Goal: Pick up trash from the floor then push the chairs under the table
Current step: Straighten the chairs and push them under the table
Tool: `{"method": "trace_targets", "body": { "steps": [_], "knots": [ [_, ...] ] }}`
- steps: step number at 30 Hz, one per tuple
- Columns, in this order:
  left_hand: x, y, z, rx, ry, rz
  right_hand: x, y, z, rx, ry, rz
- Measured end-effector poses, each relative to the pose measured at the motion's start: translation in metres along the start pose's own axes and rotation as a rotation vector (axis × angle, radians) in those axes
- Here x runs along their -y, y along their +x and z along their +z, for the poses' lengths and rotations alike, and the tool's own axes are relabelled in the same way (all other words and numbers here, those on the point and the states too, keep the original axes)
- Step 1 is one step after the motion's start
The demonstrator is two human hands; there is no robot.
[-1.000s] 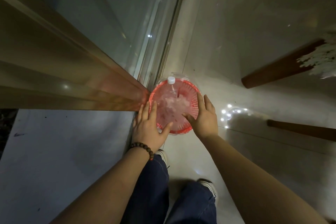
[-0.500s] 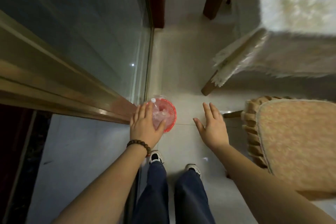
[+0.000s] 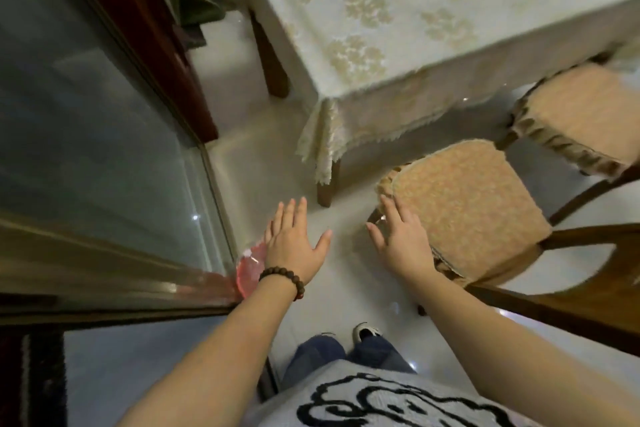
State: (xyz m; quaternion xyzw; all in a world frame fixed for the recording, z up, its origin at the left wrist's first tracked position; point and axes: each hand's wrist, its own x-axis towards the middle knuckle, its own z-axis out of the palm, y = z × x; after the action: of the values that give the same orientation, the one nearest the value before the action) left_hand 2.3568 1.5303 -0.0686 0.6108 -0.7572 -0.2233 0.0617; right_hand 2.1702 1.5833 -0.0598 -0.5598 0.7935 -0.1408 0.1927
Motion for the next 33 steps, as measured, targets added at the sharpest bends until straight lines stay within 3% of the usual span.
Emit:
{"method": "trace_targets", "body": {
  "steps": [8,13,18,23,29,33],
  "knots": [
    [-0.099,-0.004,0.042,0.17,0.08,0.392,-0.081,-0.092,-0.031,-0.21,0.118,0.416],
    [-0.175,-0.047,0.076,0.291,0.107,0.645,-0.133,-0.179,-0.034,-0.312,0.202,0.742],
    [-0.25,-0.1,0.1,0.346,0.112,0.849,-0.182,-0.26,-0.051,-0.447,0.175,0.948],
    [-0.319,-0.155,0.113,0.35,0.042,0.945,-0.231,-0.329,-0.074,-0.562,0.181,1.043],
    [-0.408,-0.219,0.131,0.16,-0.041,1.071,-0.311,-0.396,-0.105,-0.615,0.193,1.057],
    [-0.465,-0.256,0.159,0.091,-0.056,1.045,-0.374,-0.426,-0.135,-0.582,0.194,0.996]
  ]
}}
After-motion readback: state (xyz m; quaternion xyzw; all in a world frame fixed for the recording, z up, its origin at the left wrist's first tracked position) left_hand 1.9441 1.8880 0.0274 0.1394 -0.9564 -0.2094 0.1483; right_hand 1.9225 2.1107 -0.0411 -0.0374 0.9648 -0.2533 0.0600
